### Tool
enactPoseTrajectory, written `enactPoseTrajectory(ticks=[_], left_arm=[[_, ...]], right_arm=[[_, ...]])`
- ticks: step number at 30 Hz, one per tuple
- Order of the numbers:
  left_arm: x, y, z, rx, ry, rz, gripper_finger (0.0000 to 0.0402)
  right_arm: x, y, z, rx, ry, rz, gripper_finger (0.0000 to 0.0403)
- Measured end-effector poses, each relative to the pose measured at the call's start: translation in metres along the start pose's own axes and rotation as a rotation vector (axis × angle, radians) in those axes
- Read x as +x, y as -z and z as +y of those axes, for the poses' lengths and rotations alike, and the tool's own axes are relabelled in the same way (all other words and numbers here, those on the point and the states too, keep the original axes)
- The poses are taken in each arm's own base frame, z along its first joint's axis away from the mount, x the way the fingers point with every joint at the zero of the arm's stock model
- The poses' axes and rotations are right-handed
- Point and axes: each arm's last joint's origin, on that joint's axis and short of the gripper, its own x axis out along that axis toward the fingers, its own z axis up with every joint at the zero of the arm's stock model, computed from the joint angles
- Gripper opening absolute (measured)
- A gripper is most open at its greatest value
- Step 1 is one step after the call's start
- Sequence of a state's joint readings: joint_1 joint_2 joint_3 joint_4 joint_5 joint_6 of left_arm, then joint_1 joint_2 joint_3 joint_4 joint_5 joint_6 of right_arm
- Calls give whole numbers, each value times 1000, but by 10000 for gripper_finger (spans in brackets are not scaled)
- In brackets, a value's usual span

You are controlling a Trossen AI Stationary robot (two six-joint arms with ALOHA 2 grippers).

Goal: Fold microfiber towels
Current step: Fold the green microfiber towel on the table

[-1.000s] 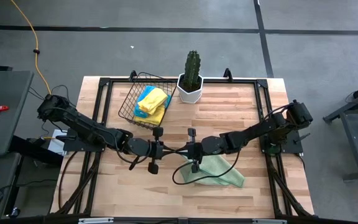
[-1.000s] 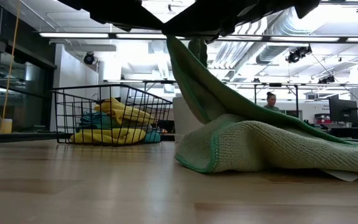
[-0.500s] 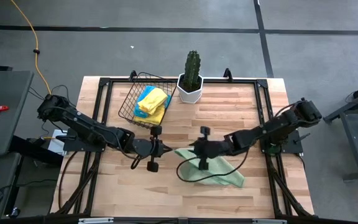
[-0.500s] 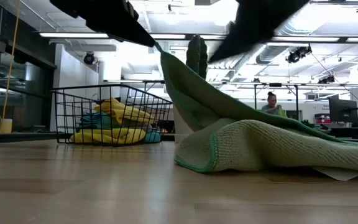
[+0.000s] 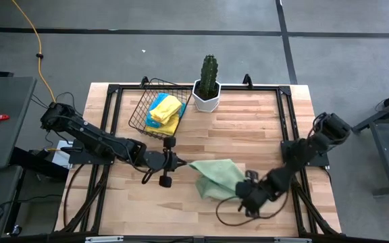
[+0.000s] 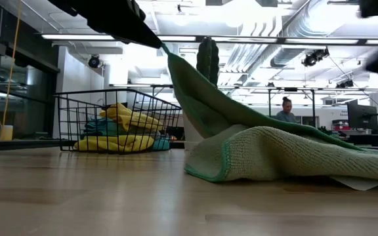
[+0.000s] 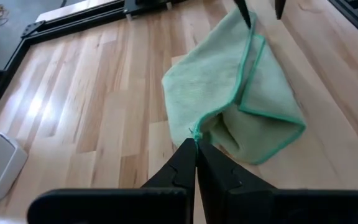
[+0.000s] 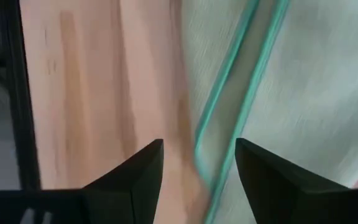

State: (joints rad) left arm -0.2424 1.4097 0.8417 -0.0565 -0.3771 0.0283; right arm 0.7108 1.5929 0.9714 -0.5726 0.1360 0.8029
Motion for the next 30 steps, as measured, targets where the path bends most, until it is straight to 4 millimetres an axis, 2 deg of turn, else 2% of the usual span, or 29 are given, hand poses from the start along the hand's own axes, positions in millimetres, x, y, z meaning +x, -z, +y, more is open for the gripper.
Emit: enactPoseTrajectory(ticks=[6, 11, 18, 25, 30], left_arm=[[0, 0, 0, 0, -1, 0, 0], [0, 0, 0, 0, -1, 0, 0], [0, 0, 0, 0, -1, 0, 0], [0, 0, 0, 0, -1, 0, 0], [0, 0, 0, 0, -1, 0, 0]], right_arm=[[-5, 33, 19, 41, 33, 62, 193], [9, 51, 23, 55, 118, 138, 193], [28, 60, 23, 29, 148, 254, 193], [29, 64, 20, 57, 189, 296, 189], [29, 64, 20, 51, 194, 301, 137]])
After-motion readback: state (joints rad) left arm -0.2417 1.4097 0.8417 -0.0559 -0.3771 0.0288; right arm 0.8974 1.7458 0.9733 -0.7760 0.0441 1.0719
